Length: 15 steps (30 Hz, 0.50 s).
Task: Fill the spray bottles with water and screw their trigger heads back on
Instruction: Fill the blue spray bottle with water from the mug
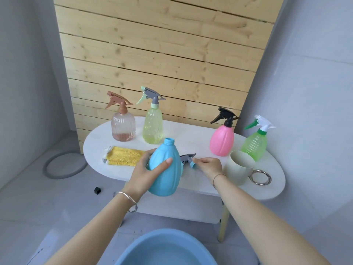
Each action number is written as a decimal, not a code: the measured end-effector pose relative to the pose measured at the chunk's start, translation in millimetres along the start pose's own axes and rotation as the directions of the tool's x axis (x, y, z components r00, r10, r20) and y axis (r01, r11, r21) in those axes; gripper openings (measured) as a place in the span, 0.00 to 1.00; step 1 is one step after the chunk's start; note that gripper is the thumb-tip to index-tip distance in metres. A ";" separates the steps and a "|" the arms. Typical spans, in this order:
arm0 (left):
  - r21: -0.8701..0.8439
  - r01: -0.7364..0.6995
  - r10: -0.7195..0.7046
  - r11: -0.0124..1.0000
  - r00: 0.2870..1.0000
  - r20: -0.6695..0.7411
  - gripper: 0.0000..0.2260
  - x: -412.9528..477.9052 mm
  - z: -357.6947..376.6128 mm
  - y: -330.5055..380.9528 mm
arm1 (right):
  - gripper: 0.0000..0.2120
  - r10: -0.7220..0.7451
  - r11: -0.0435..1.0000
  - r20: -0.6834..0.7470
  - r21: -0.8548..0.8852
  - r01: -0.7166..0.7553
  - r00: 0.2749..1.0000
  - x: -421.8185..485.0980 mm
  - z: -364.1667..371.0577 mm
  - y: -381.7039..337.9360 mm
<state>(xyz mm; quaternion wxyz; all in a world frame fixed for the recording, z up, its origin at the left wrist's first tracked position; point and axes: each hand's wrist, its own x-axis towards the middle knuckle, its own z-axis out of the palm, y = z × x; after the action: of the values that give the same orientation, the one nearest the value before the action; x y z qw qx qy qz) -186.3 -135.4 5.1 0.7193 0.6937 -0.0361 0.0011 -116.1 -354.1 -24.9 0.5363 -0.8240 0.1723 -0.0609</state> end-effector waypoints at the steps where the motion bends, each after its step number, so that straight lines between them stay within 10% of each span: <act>1: -0.006 0.006 -0.005 1.000 1.000 0.003 0.33 -1.1 3.1 0.1 | 0.13 -0.023 0.999 0.002 -0.028 0.023 1.000 -0.7 -4.8 -1.8; 10: -0.036 0.050 -0.049 0.998 0.999 0.021 0.37 -13.6 32.2 3.2 | 0.03 -0.390 0.917 -0.308 -0.046 0.395 0.868 -27.2 -101.9 -19.9; 15: -0.061 0.071 -0.070 0.996 0.997 0.018 0.35 -25.5 45.5 5.1 | 0.12 -0.125 0.987 -0.379 -0.143 0.075 0.917 -7.5 -145.6 37.0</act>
<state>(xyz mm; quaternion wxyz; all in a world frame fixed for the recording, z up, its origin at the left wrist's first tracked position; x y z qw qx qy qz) -214.3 -179.4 10.3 0.7397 0.6720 -0.0173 -0.0312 -172.7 -490.6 3.0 0.4349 -0.8356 0.2357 -0.2388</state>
